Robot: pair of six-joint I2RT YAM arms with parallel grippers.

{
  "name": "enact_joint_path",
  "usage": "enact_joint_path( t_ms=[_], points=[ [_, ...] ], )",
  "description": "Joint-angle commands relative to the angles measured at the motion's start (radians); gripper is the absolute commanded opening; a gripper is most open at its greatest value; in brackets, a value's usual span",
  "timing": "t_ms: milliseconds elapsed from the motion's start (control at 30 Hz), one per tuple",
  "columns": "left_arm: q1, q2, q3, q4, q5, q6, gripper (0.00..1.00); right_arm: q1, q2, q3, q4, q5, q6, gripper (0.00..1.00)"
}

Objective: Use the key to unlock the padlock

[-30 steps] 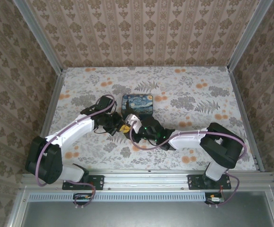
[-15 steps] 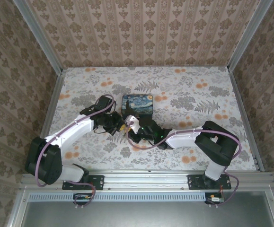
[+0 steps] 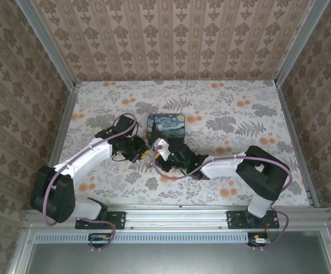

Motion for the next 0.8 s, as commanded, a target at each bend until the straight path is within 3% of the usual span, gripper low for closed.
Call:
enact_joint_path(
  t_ms=[0,200,333,533,767],
  points=[
    [0.029,-0.025,-0.041,-0.080,-0.099,0.137,0.23,-0.032,-0.062,-0.021,-0.021,-0.024,0.045,0.23],
    [0.030,0.039,-0.134,0.163,0.043,0.224,0.36,-0.067,-0.096,-0.031,-0.066,-0.041,0.100,0.25],
    [-0.054,0.119,0.031,-0.001,-0.107,0.448,0.39,-0.091,-0.106,-0.047,-0.070,-0.040,0.143,0.25],
    [-0.097,0.201,0.100,-0.069,-0.181,0.632,0.39,-0.121,-0.135,-0.083,-0.071,-0.026,0.181,0.25],
    [-0.175,0.327,0.187,-0.092,-0.260,0.848,0.26,-0.144,-0.162,-0.097,-0.088,0.009,0.196,0.25]
  ],
)
